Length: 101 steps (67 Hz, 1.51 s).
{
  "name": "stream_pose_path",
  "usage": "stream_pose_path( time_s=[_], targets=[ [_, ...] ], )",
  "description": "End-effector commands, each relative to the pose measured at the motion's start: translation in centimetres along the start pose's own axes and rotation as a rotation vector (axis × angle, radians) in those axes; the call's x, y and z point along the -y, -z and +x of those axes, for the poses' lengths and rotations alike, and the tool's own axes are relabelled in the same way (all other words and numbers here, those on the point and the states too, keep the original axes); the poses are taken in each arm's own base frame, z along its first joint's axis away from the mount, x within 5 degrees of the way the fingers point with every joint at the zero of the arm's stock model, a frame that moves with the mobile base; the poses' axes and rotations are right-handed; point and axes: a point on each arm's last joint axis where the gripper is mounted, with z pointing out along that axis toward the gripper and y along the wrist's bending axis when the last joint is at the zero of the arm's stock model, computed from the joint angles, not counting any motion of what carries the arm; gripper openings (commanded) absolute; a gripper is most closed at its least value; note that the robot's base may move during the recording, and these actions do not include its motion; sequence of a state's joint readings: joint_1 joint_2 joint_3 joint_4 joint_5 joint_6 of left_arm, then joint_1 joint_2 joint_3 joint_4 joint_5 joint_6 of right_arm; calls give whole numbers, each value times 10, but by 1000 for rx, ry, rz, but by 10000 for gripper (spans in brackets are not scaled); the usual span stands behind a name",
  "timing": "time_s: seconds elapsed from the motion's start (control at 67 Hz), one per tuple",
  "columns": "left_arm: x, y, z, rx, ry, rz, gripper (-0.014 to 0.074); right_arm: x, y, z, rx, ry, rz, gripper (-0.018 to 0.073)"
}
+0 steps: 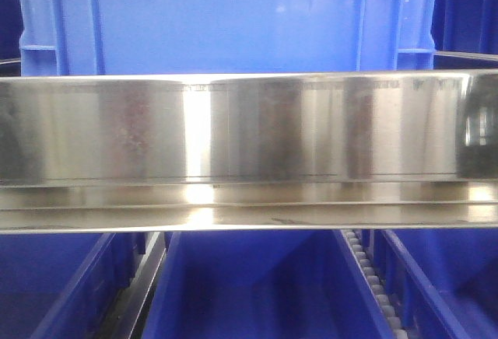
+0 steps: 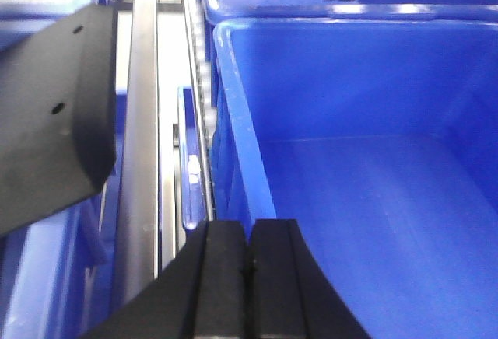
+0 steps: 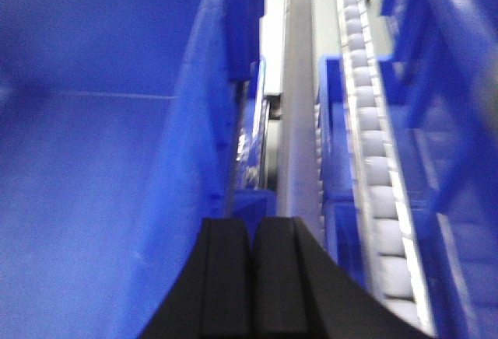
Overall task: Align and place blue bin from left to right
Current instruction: 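Position left and right grippers open over opposite bin side walls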
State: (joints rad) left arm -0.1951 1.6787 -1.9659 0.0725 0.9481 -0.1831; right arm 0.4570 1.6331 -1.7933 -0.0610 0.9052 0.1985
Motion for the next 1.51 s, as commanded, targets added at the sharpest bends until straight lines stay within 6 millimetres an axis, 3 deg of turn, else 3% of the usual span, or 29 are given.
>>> stream_pose_path(
  time_s=[0.0, 0.194, 0.403, 0.716, 0.761, 0.865, 0.925, 1.268, 1.492],
  targets=[
    [2, -5, -2, -30, 45, -23, -111, -6, -6, -10, -18, -8, 10, -66],
    [3, -11, 0, -46, 59, -25, -111, -17, -24, -25, -42, -4, 5, -66],
    [3, -10, 0, -50, 59, -26, -111, -19, -44, -26, -74, -17, 11, -66],
    [3, -12, 1, -56, 60, -26, -111, -18, -50, -29, -80, -29, 27, -43],
    [3, -12, 1, -56, 60, -26, -111, -17, -49, -30, -75, -22, 41, 8],
    [3, -12, 1, -56, 60, -26, -111, -16, -49, -29, -85, -15, 57, 270],
    [3, -12, 1, -56, 60, -26, -111, -16, -49, -28, -93, -17, 59, 347],
    [3, -12, 1, -59, 63, -21, -111, -31, -57, -24, -96, 19, 49, 298],
    [3, -12, 4, -87, 63, -28, -111, -28, -70, -20, -111, -5, 83, 297]
  ],
)
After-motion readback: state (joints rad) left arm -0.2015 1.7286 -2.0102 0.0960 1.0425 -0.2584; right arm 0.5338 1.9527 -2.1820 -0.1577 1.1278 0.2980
